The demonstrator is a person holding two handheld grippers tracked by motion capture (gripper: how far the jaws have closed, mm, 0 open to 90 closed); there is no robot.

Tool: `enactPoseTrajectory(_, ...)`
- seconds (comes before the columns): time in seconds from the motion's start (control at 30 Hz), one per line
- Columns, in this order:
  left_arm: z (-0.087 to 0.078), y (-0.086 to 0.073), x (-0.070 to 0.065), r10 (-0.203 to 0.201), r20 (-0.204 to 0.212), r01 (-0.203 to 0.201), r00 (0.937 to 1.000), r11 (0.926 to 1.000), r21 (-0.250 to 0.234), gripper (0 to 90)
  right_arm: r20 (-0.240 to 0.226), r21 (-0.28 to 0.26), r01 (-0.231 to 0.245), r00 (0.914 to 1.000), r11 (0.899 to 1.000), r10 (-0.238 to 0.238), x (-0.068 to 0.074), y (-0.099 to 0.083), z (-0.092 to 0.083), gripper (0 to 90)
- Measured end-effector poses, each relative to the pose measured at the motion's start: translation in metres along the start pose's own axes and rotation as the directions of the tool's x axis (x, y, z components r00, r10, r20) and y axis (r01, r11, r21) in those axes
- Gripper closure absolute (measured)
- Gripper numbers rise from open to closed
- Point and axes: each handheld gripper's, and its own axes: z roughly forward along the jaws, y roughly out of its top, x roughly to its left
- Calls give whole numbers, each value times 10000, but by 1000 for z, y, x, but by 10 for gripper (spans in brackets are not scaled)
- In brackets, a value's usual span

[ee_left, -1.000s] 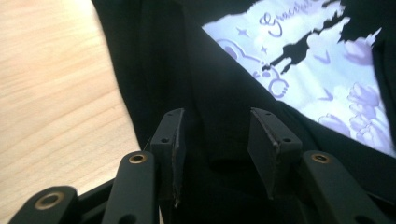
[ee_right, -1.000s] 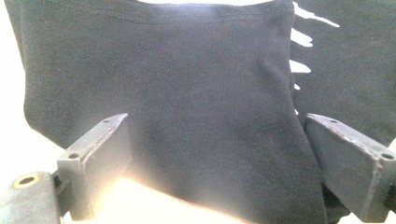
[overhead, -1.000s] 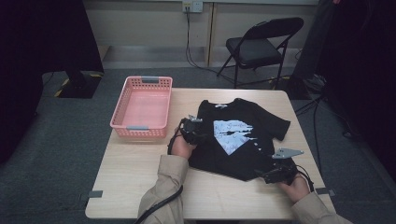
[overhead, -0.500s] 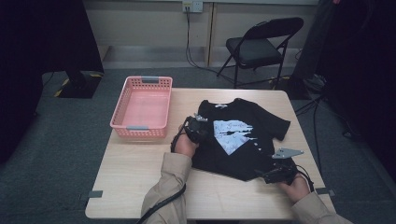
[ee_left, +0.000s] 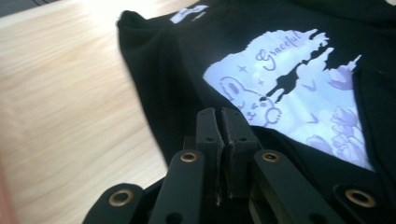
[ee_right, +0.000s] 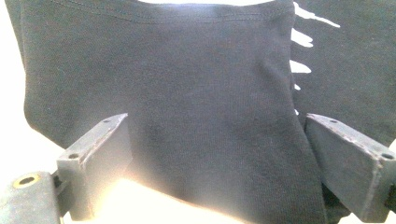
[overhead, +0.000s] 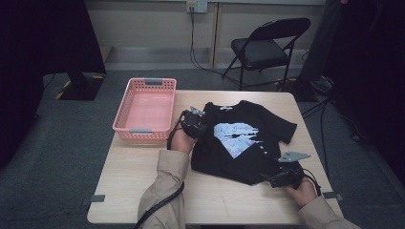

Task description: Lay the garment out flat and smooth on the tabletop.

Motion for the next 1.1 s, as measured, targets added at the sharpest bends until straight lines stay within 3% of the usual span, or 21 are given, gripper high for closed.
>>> enactPoseTrajectory(1.1,-41,0,34,-68,-986,38,9951,9995,-306,865,2,1,2,10000,10000,-2,0,0,0,85)
